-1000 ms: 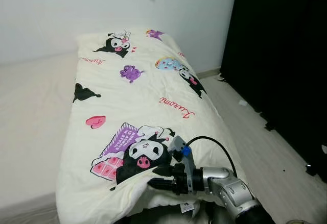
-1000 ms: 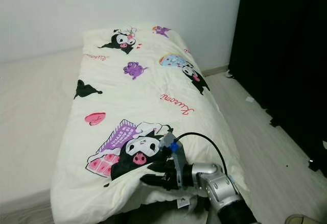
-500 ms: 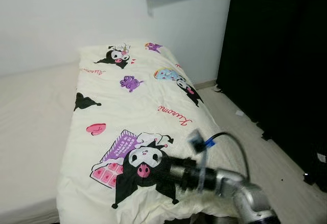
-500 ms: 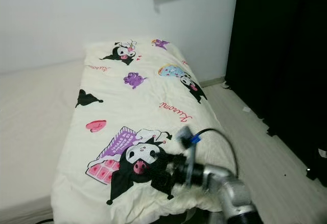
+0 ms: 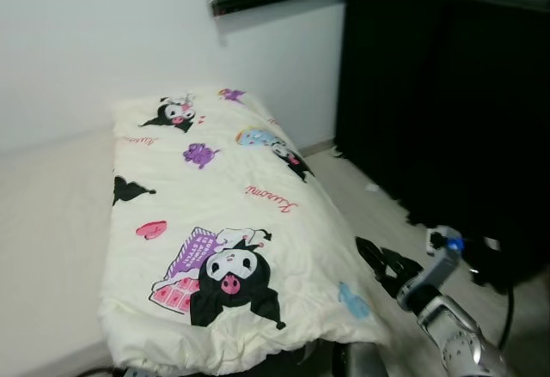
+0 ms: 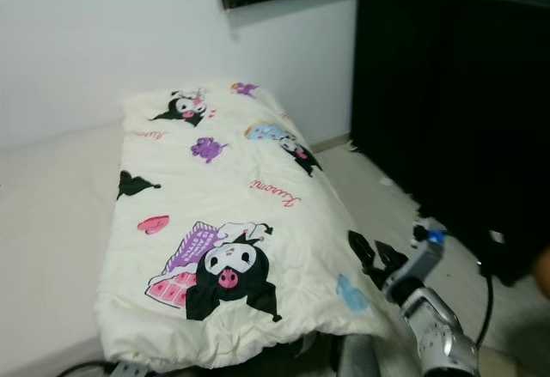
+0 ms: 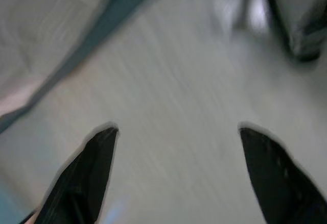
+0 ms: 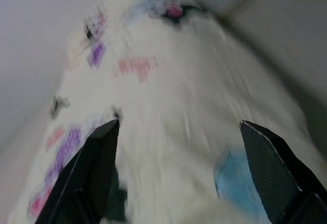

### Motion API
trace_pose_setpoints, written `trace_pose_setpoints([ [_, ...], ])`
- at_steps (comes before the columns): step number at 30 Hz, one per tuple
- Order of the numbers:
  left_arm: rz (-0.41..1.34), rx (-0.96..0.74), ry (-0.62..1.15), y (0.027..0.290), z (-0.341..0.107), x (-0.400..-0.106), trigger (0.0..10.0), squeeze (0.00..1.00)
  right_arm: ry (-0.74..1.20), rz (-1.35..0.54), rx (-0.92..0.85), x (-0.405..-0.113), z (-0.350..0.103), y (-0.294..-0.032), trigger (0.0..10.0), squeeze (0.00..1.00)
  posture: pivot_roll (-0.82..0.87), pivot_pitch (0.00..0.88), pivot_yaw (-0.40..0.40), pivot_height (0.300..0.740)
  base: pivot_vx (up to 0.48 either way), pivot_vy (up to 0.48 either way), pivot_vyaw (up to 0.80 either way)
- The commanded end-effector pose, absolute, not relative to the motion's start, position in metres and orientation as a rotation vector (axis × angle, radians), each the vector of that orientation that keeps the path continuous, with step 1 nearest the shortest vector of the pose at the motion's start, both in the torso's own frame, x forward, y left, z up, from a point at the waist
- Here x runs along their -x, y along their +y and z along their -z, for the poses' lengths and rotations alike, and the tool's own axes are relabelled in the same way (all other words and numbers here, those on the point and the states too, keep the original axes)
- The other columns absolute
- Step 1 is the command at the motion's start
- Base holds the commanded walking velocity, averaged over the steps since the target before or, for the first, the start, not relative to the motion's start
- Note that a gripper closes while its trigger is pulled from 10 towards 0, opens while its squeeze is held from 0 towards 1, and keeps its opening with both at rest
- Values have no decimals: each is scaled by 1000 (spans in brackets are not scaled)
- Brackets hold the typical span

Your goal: Clean up the room

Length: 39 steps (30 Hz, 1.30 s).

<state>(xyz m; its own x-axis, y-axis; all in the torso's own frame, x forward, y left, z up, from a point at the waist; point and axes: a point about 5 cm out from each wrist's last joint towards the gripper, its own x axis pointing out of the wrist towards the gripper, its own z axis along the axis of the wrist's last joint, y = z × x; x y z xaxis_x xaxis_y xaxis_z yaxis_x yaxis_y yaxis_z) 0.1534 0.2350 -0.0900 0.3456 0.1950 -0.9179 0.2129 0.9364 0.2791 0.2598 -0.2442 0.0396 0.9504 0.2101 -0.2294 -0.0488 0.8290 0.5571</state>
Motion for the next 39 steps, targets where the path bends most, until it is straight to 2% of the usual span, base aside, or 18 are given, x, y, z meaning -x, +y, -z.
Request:
trace_pose_setpoints([
  [1, -5, -387, 1273, 242, 93, -140, 10000, 0, 247, -196, -582, -275, -52, -231, 10000, 0, -63, 0, 76, 601, 0, 0, 0],
  [17, 19, -380, 1285, 231, 99, -132, 10000, 0, 260, -149, -542, -278, -44, -231, 10000, 0, -59, 0, 63, 660, 0, 0, 0],
  [24, 18, -368, 1282, 227, 100, -131, 10000, 0, 401, -51, -474, -264, -12, -238, 10000, 0, -59, 0, 57, 684, 0, 0, 0],
  [25, 19, -356, 1279, 226, 100, -131, 10000, 0, 530, 44, -435, -244, 15, -245, 10000, 0, -63, 0, 52, 694, 0, 0, 0],
  [28, 19, -353, 1278, 225, 100, -132, 10000, 0, 570, 78, -431, -236, 23, -248, 10000, 0, -63, 0, 52, 699, 0, 0, 0],
  [29, 18, -349, 1278, 227, 100, -132, 10000, 0, 663, 145, -430, -215, 41, -250, 10000, 0, -64, 0, 48, 704, 0, 0, 0],
  [30, 18, -349, 1278, 227, 100, -132, 10000, 0, 663, 145, -430, -215, 41, -250, 10000, 0, -64, 0, 48, 704, 0, 0, 0],
  [31, 16, -347, 1277, 229, 99, -132, 10000, 0, 757, 214, -430, -191, 58, -252, 10000, 0, -61, 0, 46, 709, 0, 0, 0],
  [32, 16, -347, 1277, 229, 99, -132, 10000, 0, 757, 214, -430, -191, 58, -252, 10000, 0, -61, 0, 46, 709, 0, 0, 0],
  [33, 14, -346, 1276, 231, 99, -132, 10000, 0, 831, 264, -429, -171, 70, -252, 10000, 0, -61, 0, 44, 714, 0, 0, 0],
  [34, 14, -346, 1276, 231, 99, -132, 10000, 0, 831, 264, -429, -171, 70, -252, 10000, 0, -61, 0, 44, 714, 0, 0, 0],
  [36, 21, -352, 1273, 232, 98, -133, 10000, 0, 982, 340, -413, -129, 90, -250, 10000, 0, -61, 0, 40, 724, 0, 0, 0],
  [37, 21, -352, 1273, 232, 98, -133, 10000, 0, 982, 340, -413, -129, 90, -250, 10000, 0, -61, 0, 40, 724, 0, 0, 0],
  [38, 36, -363, 1271, 232, 98, -134, 10000, 0, 1049, 362, -399, -109, 97, -249, 10000, 0, -57, 0, 35, 729, 0, 0, 0],
  [39, 36, -363, 1271, 232, 98, -134, 10000, 0, 1049, 362, -399, -109, 97, -249, 10000, 0, -57, 0, 35, 729, 0, 0, 0],
])
